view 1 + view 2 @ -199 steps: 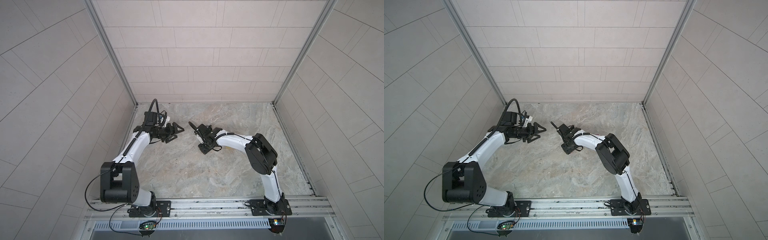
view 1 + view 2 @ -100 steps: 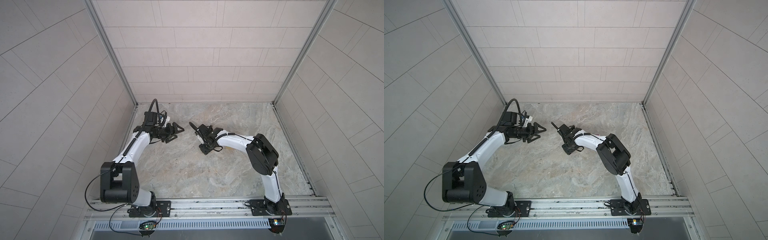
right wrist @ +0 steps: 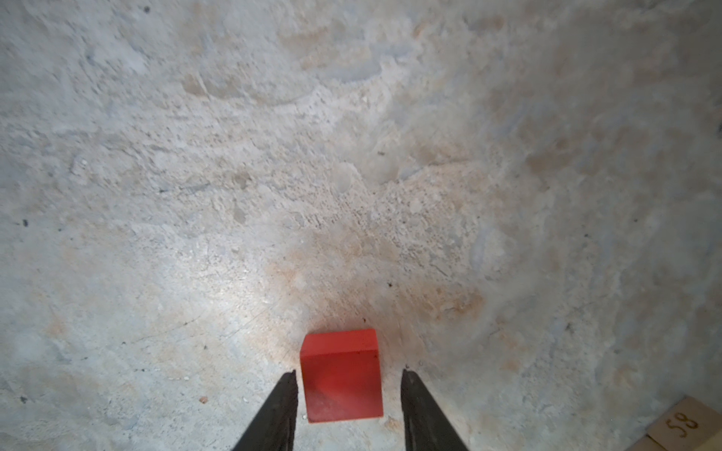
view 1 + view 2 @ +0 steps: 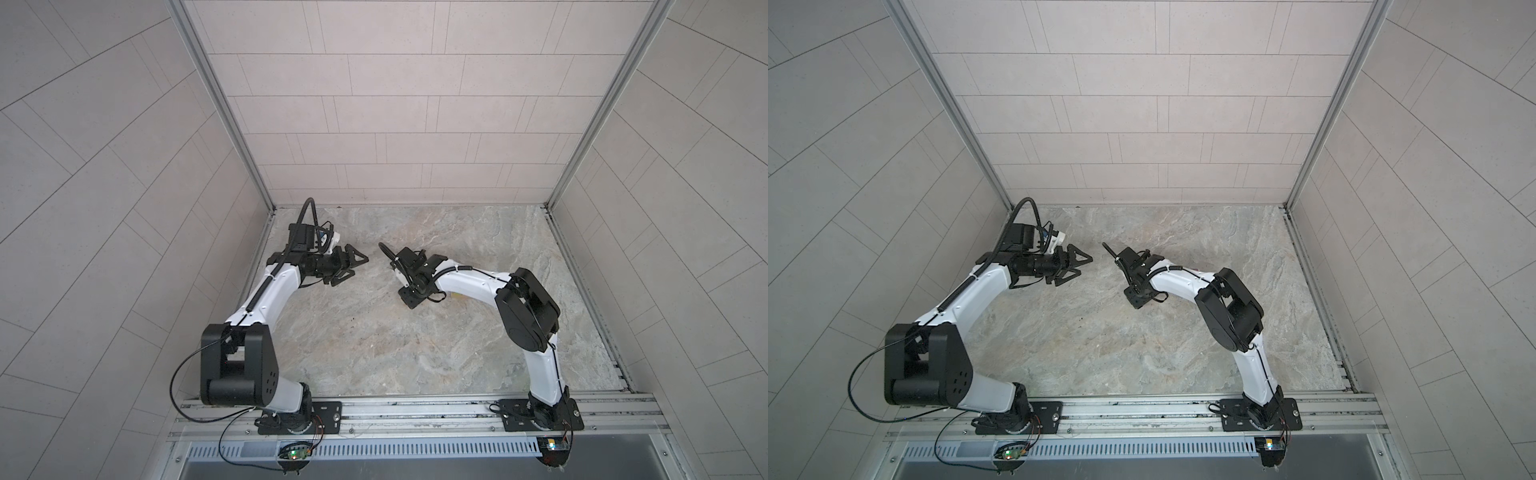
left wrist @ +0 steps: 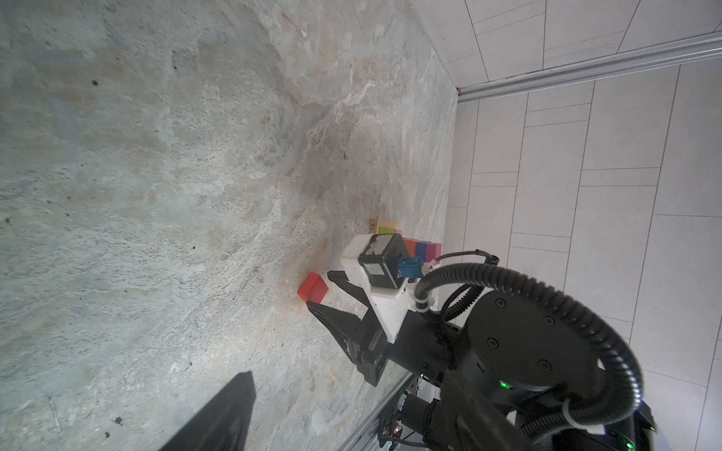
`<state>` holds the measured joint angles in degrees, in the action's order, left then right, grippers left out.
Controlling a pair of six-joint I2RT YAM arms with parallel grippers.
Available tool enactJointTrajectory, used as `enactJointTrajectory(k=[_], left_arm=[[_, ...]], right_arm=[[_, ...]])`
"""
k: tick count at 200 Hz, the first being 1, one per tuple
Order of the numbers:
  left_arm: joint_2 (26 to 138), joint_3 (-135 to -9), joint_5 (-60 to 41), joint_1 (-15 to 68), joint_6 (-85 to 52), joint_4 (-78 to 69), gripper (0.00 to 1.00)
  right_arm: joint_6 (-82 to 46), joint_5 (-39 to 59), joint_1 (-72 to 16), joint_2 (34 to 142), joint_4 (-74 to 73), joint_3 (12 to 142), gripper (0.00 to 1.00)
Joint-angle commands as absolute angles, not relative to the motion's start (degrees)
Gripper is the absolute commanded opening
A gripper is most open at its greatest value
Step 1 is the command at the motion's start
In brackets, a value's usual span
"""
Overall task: Build the wood block tower
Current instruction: 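Lift the red cube with the right gripper off the table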
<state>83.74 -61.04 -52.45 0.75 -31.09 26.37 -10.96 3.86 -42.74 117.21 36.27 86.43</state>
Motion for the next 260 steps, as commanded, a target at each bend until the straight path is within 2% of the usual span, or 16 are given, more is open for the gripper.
enactJointTrajectory(k=[1,89,260], left_arm=[[82.4,-60.2,-53.0,0.4,-30.9,25.9,0.81],[82.5,-60.2,-53.0,0.5,-30.9,26.0,0.81],[82.6,-60.1,-52.8,0.5,-31.0,25.9,0.82]], right_arm=[[-10.5,4.3,-42.9,116.0,37.6,85.5,0.44],[-10.4,3.9,-42.9,117.2,37.4,85.9,0.40],[-10.2,3.6,-42.9,118.4,38.3,86.8,0.40]])
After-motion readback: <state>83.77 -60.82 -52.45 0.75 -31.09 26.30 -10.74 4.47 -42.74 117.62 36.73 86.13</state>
